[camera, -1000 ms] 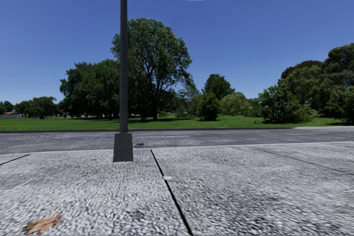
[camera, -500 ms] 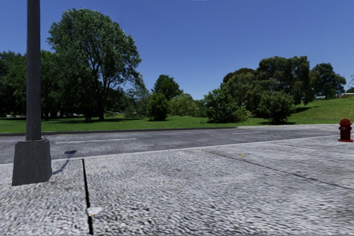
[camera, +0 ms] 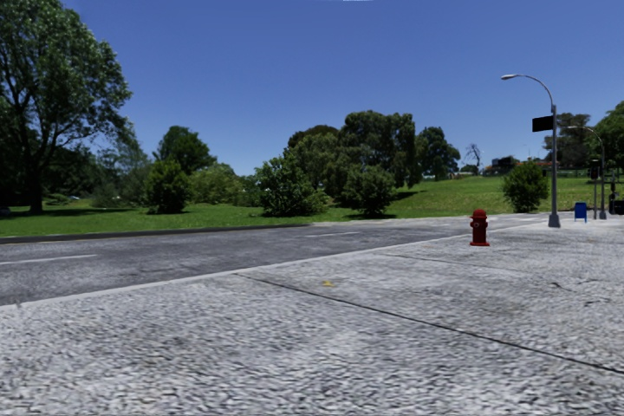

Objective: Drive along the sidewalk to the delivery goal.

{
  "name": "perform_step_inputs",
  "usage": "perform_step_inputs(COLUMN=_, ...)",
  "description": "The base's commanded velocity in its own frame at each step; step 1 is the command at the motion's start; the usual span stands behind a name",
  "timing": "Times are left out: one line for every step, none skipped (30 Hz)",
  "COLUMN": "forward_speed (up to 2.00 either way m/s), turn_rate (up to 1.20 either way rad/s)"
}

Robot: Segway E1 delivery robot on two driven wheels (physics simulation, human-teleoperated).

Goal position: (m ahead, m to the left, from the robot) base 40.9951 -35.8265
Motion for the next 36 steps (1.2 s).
perform_step_inputs(forward_speed=1.55, turn_rate=-0.71)
perform_step_inputs(forward_speed=1.56, turn_rate=-0.71)
perform_step_inputs(forward_speed=1.56, turn_rate=-0.71)
perform_step_inputs(forward_speed=1.56, turn_rate=-0.71)
perform_step_inputs(forward_speed=1.56, turn_rate=-0.71)
perform_step_inputs(forward_speed=1.56, turn_rate=-0.71)
perform_step_inputs(forward_speed=1.56, turn_rate=-0.71)
perform_step_inputs(forward_speed=1.56, turn_rate=-0.71)
perform_step_inputs(forward_speed=1.57, turn_rate=-0.71)
perform_step_inputs(forward_speed=1.57, turn_rate=-0.71)
perform_step_inputs(forward_speed=1.57, turn_rate=-0.71)
perform_step_inputs(forward_speed=1.57, turn_rate=-0.71)
perform_step_inputs(forward_speed=1.58, turn_rate=-0.71)
perform_step_inputs(forward_speed=1.58, turn_rate=-0.71)
perform_step_inputs(forward_speed=1.58, turn_rate=-0.71)
perform_step_inputs(forward_speed=1.58, turn_rate=-0.71)
perform_step_inputs(forward_speed=1.59, turn_rate=-0.71)
perform_step_inputs(forward_speed=1.59, turn_rate=-0.71)
perform_step_inputs(forward_speed=1.61, turn_rate=-0.71)
perform_step_inputs(forward_speed=1.62, turn_rate=-0.71)
perform_step_inputs(forward_speed=1.62, turn_rate=-0.71)
perform_step_inputs(forward_speed=1.62, turn_rate=-0.71)
perform_step_inputs(forward_speed=1.63, turn_rate=-0.71)
perform_step_inputs(forward_speed=1.63, turn_rate=-0.71)
perform_step_inputs(forward_speed=1.63, turn_rate=-0.71)
perform_step_inputs(forward_speed=1.63, turn_rate=-0.71)
perform_step_inputs(forward_speed=1.63, turn_rate=-0.71)
perform_step_inputs(forward_speed=1.64, turn_rate=-0.71)
perform_step_inputs(forward_speed=2.0, turn_rate=-0.71)
perform_step_inputs(forward_speed=2.0, turn_rate=-0.71)
perform_step_inputs(forward_speed=2.0, turn_rate=-0.71)
perform_step_inputs(forward_speed=2.0, turn_rate=-0.7)
perform_step_inputs(forward_speed=2.0, turn_rate=-0.7)
perform_step_inputs(forward_speed=2.0, turn_rate=-0.69)
perform_step_inputs(forward_speed=2.0, turn_rate=-0.69)
perform_step_inputs(forward_speed=2.0, turn_rate=-0.69)
